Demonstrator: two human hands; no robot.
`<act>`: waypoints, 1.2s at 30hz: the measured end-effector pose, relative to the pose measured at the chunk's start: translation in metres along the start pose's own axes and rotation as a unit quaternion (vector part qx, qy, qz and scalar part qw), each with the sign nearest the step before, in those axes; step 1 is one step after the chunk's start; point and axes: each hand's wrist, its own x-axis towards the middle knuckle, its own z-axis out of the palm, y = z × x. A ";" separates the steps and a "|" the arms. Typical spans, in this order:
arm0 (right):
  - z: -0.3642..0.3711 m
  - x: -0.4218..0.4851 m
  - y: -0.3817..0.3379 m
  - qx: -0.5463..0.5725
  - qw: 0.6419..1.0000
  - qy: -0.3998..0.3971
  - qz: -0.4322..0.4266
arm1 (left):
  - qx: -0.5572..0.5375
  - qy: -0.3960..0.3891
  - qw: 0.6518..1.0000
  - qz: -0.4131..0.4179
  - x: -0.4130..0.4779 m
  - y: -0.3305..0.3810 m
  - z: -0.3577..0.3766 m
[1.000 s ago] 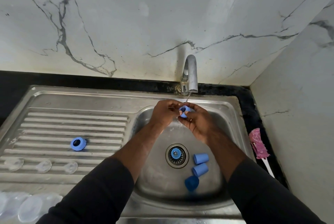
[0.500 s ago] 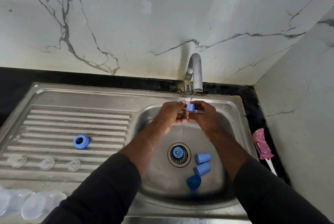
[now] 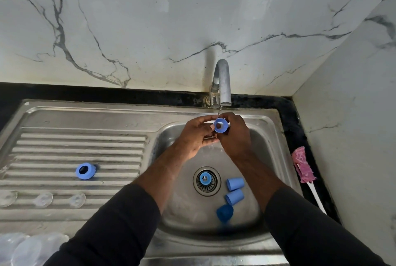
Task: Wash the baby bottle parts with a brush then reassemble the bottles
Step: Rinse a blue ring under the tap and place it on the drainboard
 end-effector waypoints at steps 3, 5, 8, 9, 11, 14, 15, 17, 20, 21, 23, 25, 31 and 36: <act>0.002 0.001 0.003 0.007 0.999 0.024 -0.041 | 0.021 0.015 0.999 0.030 0.003 0.002 0.001; 0.005 0.004 0.004 0.049 0.999 0.005 -0.022 | 0.032 0.028 0.997 0.060 0.003 0.004 -0.001; 0.006 0.006 0.006 0.135 0.989 -0.053 0.032 | 0.064 0.047 0.992 0.102 0.002 0.004 -0.006; 0.007 0.005 0.006 0.156 0.984 -0.070 0.048 | 0.082 0.058 0.989 0.112 0.001 0.002 -0.008; 0.009 0.004 0.005 0.179 0.976 -0.094 0.084 | 0.111 0.082 0.983 0.118 0.000 0.000 -0.013; 0.017 0.000 0.007 0.211 0.961 -0.108 0.145 | 0.108 0.104 0.986 0.078 -0.001 -0.003 -0.020; 0.020 -0.001 0.009 0.218 0.957 -0.110 0.156 | 0.101 0.100 0.988 0.062 -0.002 -0.003 -0.022; 0.023 -0.004 0.011 0.223 0.952 -0.120 0.173 | 0.096 0.082 0.991 0.037 -0.003 -0.005 -0.026; 0.023 -0.009 0.013 0.212 0.952 -0.127 0.181 | 0.082 0.063 0.995 -0.009 -0.006 -0.010 -0.031; 0.022 -0.011 0.014 0.201 0.955 -0.124 0.180 | 0.072 0.056 0.996 -0.025 -0.006 -0.012 -0.031; 0.019 -0.012 0.015 0.187 0.959 -0.115 0.179 | 0.055 0.047 0.996 -0.048 -0.005 -0.015 -0.030; 0.014 -0.012 0.015 0.164 0.967 -0.101 0.166 | 0.046 0.041 0.996 -0.058 -0.003 -0.020 -0.025; 0.001 -0.016 0.019 0.141 0.981 -0.055 0.119 | 0.035 0.041 0.999 0.005 0.004 -0.025 -0.009; 0.001 -0.008 0.016 0.180 0.973 -0.053 0.133 | 0.114 0.040 0.990 0.072 0.010 -0.012 -0.009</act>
